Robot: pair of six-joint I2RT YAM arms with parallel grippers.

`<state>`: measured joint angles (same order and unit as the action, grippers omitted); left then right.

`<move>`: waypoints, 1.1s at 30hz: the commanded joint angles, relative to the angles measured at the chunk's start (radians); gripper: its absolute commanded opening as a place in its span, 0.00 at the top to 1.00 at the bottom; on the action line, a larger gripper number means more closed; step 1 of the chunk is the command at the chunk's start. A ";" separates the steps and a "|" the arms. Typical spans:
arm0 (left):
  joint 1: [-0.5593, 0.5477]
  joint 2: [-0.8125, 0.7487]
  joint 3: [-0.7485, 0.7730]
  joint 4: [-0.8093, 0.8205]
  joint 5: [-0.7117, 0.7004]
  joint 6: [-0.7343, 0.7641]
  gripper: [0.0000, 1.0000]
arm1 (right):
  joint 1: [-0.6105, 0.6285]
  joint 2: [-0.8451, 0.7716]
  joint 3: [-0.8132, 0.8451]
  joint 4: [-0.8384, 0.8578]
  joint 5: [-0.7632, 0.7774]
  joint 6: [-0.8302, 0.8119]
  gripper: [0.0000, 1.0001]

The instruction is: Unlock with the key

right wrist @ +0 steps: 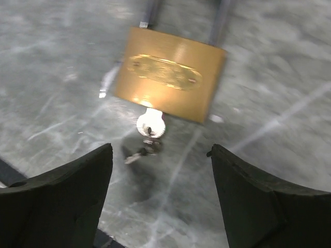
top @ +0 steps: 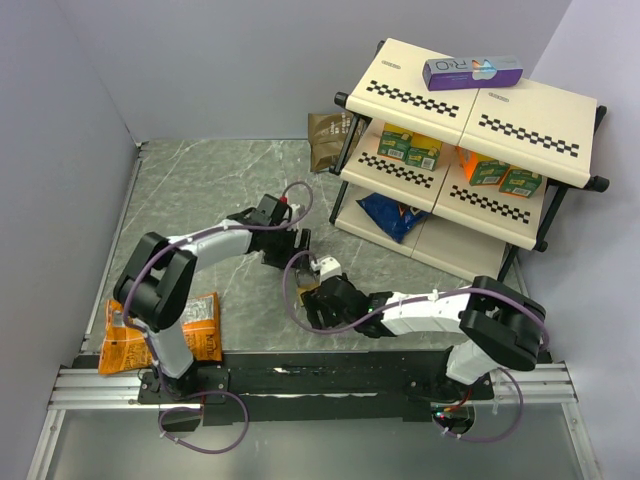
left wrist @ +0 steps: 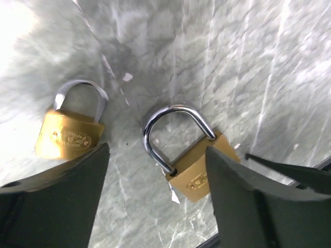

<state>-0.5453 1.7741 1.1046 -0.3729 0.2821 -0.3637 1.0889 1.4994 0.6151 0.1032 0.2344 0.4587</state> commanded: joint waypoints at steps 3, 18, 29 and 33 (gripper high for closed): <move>0.117 -0.151 -0.011 0.054 0.055 -0.060 0.12 | 0.005 0.068 0.176 -0.189 0.146 0.095 0.14; 0.156 -0.297 -0.048 0.034 0.080 -0.076 0.02 | 0.003 0.288 0.425 -0.413 0.148 0.089 0.13; 0.156 -0.472 -0.284 0.253 0.060 -0.265 0.02 | -0.001 0.369 0.486 -0.505 0.131 0.090 0.47; 0.156 -0.481 -0.380 0.359 0.058 -0.293 0.02 | -0.014 0.360 0.434 -0.458 0.082 0.115 0.91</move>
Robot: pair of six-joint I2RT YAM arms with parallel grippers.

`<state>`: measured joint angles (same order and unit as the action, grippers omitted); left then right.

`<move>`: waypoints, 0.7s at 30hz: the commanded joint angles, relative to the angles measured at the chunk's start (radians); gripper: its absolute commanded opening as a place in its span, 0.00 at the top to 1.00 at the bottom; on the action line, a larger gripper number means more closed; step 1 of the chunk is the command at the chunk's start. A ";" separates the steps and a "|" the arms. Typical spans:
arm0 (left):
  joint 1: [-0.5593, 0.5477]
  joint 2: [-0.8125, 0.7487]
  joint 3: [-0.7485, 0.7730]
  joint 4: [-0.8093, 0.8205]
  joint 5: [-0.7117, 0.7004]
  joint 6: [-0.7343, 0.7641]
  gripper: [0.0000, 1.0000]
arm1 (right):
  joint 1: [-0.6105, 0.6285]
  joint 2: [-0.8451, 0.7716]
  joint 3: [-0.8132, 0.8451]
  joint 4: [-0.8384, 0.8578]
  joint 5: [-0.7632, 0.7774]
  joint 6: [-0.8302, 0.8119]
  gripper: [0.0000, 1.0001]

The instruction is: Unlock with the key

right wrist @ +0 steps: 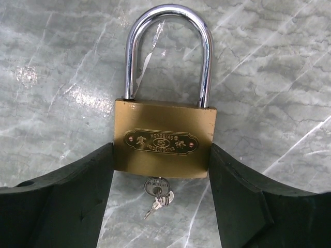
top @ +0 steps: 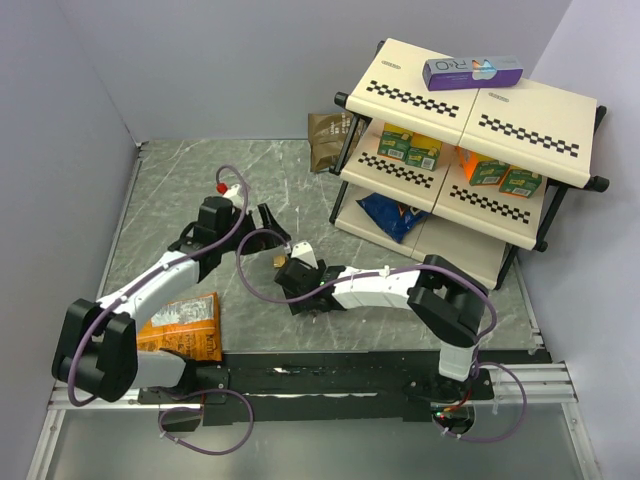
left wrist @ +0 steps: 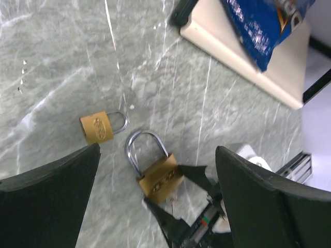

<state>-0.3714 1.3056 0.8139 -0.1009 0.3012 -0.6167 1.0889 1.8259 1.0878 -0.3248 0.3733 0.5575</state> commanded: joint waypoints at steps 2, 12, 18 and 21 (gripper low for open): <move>-0.018 -0.012 -0.136 0.156 0.052 -0.055 0.02 | -0.018 0.012 -0.090 0.044 -0.069 0.019 1.00; -0.018 0.084 -0.266 0.414 0.164 -0.196 0.04 | -0.024 -0.230 -0.357 0.432 -0.083 0.035 1.00; -0.020 0.168 -0.324 0.614 0.237 -0.334 0.10 | -0.041 -0.300 -0.456 0.535 -0.093 0.061 1.00; -0.037 0.205 -0.329 0.645 0.239 -0.353 0.16 | -0.044 -0.332 -0.517 0.627 -0.105 0.082 1.00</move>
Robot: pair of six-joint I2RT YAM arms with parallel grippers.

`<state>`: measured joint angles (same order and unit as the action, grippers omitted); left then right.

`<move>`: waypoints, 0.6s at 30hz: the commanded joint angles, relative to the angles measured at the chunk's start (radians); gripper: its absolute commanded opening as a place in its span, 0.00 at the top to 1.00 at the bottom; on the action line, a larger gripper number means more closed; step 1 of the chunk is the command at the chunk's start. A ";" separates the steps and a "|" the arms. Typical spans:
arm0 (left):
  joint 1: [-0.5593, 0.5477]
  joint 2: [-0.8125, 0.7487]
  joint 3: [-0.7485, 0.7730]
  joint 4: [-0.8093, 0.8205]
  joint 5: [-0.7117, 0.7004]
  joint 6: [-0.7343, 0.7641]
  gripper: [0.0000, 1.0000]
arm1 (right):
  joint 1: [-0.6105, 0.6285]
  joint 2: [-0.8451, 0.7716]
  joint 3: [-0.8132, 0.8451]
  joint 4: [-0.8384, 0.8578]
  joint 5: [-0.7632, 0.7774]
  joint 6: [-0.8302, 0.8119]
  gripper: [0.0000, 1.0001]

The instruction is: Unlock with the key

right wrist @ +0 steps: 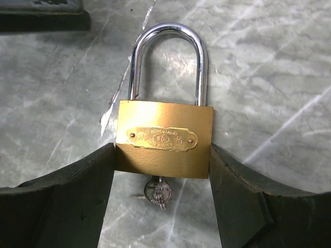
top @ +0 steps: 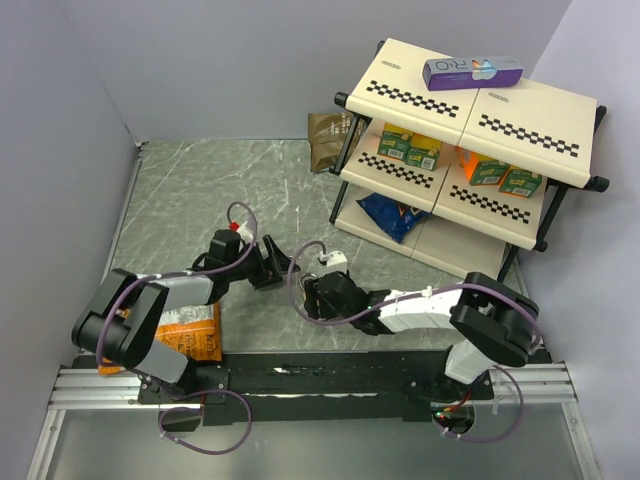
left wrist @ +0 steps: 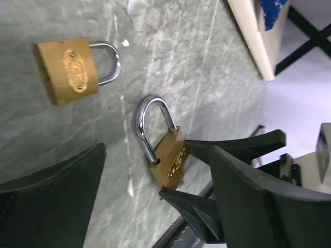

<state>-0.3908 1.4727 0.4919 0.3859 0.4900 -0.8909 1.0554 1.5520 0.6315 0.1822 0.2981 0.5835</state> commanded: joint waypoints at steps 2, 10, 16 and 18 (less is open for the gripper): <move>-0.039 0.058 -0.004 0.169 0.047 -0.088 0.18 | -0.014 -0.078 -0.088 0.163 -0.030 0.064 1.00; -0.095 0.184 -0.013 0.301 0.058 -0.177 0.34 | -0.026 -0.150 -0.177 0.278 -0.042 0.093 1.00; -0.140 0.192 0.000 0.277 0.007 -0.175 0.53 | -0.049 -0.202 -0.208 0.303 -0.065 0.114 1.00; -0.149 0.190 0.011 0.251 -0.002 -0.166 0.58 | -0.057 -0.219 -0.222 0.318 -0.066 0.124 1.00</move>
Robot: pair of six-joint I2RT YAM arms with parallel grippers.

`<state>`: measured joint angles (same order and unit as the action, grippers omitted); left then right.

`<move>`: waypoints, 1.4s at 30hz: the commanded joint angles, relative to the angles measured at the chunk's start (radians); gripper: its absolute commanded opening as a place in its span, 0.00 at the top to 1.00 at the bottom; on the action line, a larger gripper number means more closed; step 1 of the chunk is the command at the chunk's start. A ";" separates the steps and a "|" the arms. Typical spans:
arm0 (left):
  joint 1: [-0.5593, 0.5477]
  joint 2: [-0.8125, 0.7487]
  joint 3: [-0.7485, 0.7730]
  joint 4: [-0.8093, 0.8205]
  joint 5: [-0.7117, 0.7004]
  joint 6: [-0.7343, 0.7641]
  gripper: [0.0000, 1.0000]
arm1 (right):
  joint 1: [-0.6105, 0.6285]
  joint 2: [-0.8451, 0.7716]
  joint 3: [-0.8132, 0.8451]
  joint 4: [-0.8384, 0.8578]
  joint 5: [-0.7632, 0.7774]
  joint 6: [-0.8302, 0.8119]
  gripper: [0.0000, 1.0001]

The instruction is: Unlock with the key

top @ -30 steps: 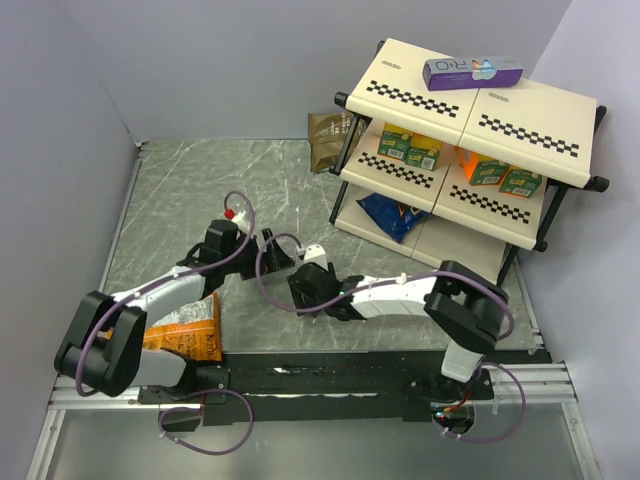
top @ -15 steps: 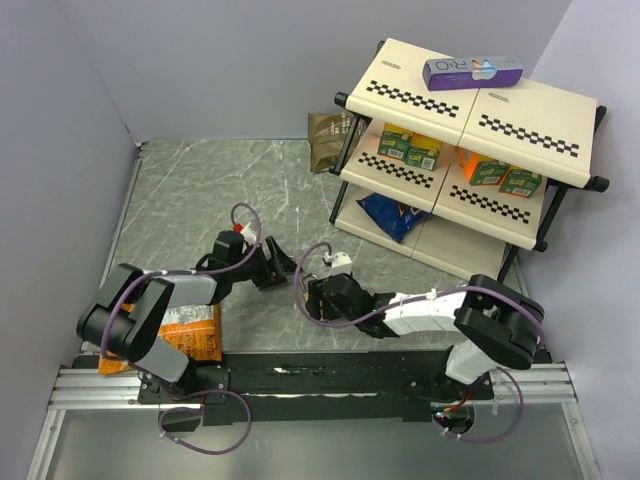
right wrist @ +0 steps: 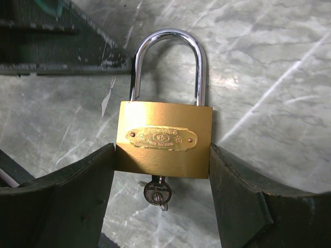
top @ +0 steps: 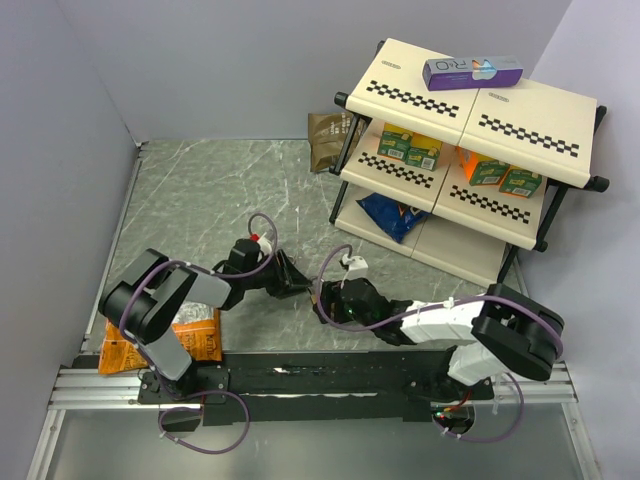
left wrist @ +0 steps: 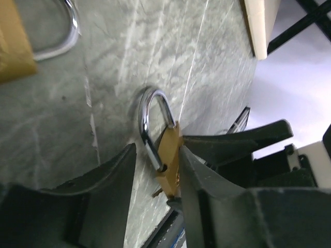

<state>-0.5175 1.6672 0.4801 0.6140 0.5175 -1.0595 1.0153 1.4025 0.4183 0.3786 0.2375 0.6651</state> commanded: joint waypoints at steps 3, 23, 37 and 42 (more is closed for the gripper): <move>-0.035 0.005 0.031 0.024 -0.028 -0.002 0.59 | -0.020 -0.109 -0.029 0.143 0.000 0.050 1.00; -0.115 0.031 0.066 0.066 -0.062 -0.065 0.81 | -0.029 -0.143 -0.088 0.212 -0.026 0.088 1.00; -0.118 0.023 0.045 0.157 -0.074 -0.086 0.99 | -0.027 -0.105 -0.113 0.224 -0.032 0.077 1.00; -0.119 -0.030 0.022 0.205 -0.066 -0.077 0.99 | -0.029 -0.105 -0.062 0.160 -0.069 0.007 0.95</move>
<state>-0.6323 1.7050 0.5091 0.6941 0.4320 -1.1358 0.9882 1.3228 0.2993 0.5655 0.1879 0.7197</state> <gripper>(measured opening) 0.149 0.007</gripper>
